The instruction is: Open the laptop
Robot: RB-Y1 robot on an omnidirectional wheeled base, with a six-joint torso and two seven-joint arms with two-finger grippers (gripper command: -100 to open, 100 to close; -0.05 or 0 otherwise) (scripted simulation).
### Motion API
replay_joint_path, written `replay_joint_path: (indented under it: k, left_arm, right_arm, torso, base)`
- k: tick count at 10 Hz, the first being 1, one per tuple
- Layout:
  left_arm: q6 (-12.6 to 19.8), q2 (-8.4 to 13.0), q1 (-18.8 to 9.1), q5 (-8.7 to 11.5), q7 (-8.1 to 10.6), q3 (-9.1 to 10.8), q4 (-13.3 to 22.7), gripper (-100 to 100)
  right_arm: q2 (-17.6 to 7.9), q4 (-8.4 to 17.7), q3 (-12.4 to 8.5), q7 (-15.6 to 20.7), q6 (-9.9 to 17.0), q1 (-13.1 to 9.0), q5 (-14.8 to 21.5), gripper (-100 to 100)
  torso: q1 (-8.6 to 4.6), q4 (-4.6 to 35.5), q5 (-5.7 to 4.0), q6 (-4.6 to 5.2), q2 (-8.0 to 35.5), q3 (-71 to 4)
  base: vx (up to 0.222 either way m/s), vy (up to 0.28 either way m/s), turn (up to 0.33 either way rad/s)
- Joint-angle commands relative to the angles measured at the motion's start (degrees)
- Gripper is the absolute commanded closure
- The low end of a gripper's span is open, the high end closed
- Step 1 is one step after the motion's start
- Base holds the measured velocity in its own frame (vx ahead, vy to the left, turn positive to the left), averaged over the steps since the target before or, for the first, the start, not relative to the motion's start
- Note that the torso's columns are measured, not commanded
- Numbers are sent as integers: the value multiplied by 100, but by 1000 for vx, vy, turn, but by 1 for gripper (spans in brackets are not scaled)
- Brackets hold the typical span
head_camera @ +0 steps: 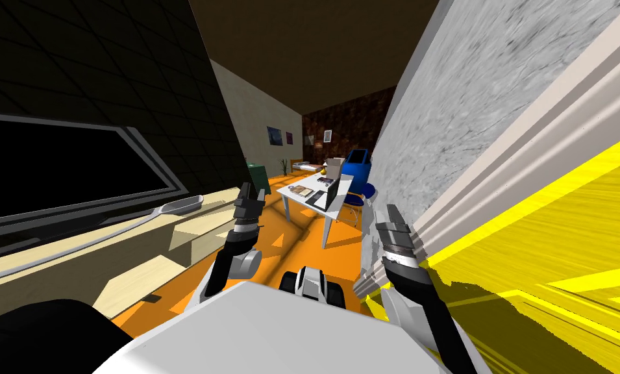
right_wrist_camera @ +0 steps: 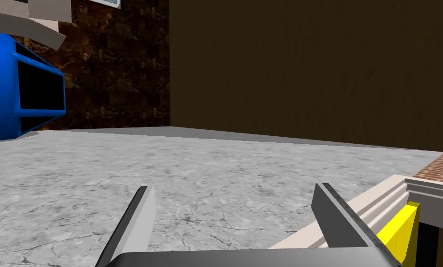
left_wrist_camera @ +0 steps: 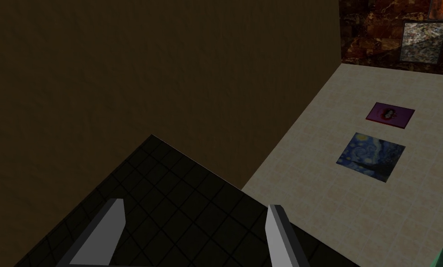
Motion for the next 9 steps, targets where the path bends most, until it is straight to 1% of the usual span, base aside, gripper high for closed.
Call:
replay_joint_path:
  k: [1,7,9]
  left_arm:
    - [0,0,0,0,0,0,0,0]
    - [0,-1,0,0,0,-1,0,0]
    - [0,-1,0,0,0,-1,0,0]
  right_arm:
    - [-267,164,-110,227,150,-47,242,-100]
    - [-699,608,-404,913,568,-184,987,-100]
    - [-826,776,-516,1176,727,-236,1271,-100]
  torso:
    - [6,1,1,0,2,1]
    - [8,3,2,0,11,6]
    - [3,0,1,0,-4,-3]
  base:
    - [72,115,-25]
    - [79,148,-39]
    - [114,163,-52]
